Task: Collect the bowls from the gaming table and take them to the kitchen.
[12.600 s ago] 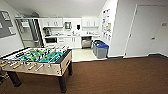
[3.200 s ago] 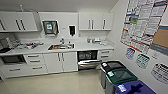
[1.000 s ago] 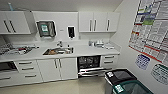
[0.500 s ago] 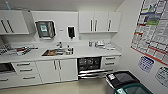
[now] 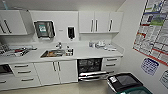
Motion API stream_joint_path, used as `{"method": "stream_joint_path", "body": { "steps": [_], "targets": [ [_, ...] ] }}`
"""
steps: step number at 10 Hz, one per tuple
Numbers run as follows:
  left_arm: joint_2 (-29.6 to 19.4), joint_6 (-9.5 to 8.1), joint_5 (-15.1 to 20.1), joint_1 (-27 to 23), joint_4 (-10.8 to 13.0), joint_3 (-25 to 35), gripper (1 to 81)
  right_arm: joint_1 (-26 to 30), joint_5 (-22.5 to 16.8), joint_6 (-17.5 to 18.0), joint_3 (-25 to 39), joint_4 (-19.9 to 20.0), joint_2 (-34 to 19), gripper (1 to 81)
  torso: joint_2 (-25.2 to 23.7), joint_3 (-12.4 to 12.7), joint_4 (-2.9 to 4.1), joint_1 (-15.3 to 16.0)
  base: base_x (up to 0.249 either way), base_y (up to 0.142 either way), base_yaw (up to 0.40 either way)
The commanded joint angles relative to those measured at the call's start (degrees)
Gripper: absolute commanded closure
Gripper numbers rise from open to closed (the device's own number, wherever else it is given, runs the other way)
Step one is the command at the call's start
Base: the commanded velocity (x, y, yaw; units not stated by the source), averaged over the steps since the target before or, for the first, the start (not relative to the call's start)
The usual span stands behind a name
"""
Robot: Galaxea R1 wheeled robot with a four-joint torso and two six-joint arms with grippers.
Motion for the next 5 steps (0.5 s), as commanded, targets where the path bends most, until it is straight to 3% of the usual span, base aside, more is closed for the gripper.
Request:
{"method": "stream_joint_path", "body": {
  "steps": [1, 5],
  "targets": [
    [-0.9, 0.23, 1.7, -2.1, -0.2, 0.0, 81.1, 1.9, -3.1, -0.2, 0.6, -0.6, -0.1, 81.1, 0.0, 0.0, 0.0, 0.0, 0.112, 0.0, 0.0],
    [-1.0, 0.23, 1.7, -2.1, -0.7, 0.0, 81.1, 1.8, -3.1, -0.2, 0.6, -0.6, -0.1, 81.1, 0.0, 0.0, 0.0, 0.0, 0.11, 0.0, 0.0]
  ]
}}
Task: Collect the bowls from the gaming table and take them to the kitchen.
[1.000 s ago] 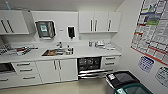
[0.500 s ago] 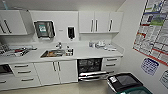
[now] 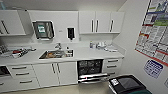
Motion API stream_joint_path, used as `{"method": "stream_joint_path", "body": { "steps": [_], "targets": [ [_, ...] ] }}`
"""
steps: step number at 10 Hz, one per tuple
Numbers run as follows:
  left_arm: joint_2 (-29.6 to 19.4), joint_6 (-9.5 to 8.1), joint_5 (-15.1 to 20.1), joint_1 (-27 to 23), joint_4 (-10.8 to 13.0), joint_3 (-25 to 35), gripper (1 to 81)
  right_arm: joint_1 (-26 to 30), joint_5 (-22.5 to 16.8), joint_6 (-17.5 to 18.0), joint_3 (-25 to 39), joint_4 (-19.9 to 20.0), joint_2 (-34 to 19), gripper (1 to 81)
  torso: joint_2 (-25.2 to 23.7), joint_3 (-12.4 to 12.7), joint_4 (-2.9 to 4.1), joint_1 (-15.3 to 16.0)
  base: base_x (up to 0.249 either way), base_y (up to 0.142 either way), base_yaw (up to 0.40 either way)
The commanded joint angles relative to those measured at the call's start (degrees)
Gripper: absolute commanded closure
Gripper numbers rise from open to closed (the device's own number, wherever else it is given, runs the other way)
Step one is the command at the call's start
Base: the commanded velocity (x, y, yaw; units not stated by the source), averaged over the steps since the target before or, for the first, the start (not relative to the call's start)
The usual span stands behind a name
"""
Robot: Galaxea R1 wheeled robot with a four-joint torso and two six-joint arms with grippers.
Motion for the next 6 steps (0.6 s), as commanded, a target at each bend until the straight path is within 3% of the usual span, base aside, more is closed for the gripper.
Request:
{"method": "stream_joint_path", "body": {
  "steps": [1, 6],
  "targets": [
    [-1.0, 0.23, 1.7, -2.1, -0.8, 0.0, 81.1, 1.7, -3.1, -0.2, 0.5, -0.6, -0.1, 81.1, 0.0, 0.0, 0.0, 0.0, 0.109, 0.0, 0.0],
    [-1.1, 0.32, 1.7, -2.1, -0.7, 0.0, 81.1, 1.6, -3.0, -0.2, 0.5, -0.6, -0.1, 81.1, 0.0, 0.0, 0.0, 0.0, 0.11, 0.0, 0.0]
  ]
}}
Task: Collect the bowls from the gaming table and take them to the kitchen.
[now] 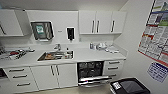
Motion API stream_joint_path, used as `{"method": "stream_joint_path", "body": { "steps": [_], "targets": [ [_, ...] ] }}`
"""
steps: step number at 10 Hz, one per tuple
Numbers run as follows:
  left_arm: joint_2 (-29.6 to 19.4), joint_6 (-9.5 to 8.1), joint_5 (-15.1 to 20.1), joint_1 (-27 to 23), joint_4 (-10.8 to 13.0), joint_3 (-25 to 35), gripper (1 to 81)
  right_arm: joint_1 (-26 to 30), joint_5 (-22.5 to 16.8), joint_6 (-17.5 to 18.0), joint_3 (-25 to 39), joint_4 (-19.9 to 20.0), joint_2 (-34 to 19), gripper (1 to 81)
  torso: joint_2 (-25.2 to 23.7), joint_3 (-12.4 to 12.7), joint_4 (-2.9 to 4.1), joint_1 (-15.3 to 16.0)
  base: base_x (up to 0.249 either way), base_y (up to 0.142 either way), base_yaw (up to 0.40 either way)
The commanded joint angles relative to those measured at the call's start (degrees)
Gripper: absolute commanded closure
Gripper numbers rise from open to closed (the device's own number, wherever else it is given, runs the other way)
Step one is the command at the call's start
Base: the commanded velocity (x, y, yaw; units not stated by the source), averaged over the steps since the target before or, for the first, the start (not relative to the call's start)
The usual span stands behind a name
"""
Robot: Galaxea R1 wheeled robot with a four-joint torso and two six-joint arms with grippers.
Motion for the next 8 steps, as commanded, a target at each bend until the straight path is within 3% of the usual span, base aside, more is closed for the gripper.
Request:
{"method": "stream_joint_path", "body": {
  "steps": [1, 8],
  "targets": [
    [-0.9, 0.32, 1.6, -2.1, -0.3, 0.0, 81.1, 1.7, -3.0, -0.2, 0.5, -0.6, -0.1, 81.1, 0.0, 0.0, 0.0, 0.0, 0.109, 0.0, 0.0],
    [-0.8, 0.32, 1.6, -2.1, -0.4, 0.0, 81.1, 1.6, -3.0, -0.2, 0.3, -0.6, -0.1, 81.1, 0.0, 0.0, 0.0, 0.0, 0.109, 0.0, 0.0]
  ]
}}
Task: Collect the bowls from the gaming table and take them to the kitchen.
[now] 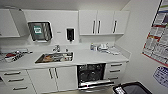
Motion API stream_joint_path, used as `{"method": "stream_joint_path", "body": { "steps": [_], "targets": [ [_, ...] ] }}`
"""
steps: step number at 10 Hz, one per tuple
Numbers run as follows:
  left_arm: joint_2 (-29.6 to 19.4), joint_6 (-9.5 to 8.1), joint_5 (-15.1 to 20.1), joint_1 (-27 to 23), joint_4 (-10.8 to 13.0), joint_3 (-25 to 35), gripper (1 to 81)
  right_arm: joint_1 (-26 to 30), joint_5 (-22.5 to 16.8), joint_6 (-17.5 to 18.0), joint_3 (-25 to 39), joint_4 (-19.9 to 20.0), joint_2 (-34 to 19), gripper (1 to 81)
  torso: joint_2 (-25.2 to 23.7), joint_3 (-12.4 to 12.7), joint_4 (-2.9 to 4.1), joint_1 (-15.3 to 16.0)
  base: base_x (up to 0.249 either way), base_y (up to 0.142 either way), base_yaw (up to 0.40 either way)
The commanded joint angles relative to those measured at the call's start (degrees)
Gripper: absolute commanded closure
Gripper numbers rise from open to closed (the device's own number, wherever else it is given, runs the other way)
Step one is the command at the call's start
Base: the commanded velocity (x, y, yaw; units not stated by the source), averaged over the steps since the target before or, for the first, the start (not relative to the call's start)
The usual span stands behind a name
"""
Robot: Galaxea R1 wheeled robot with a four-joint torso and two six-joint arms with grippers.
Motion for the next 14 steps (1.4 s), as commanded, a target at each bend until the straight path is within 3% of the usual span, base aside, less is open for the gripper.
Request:
{"method": "stream_joint_path", "body": {
  "steps": [1, 14],
  "targets": [
    [-0.8, 0.32, 1.7, -2.1, -0.4, 0.0, 81.1, 1.8, -3.0, -0.2, 0.2, -0.6, -0.1, 81.1, 0.0, 0.0, 0.0, 0.0, 0.109, 0.0, 0.0],
    [-0.8, 0.32, 1.7, -2.0, -0.4, 0.0, 81.1, 1.8, -3.0, -0.1, 0.2, -0.6, -0.1, 81.1, 0.0, 0.0, 0.0, 0.0, 0.11, 0.058, 0.0]
  ]
}}
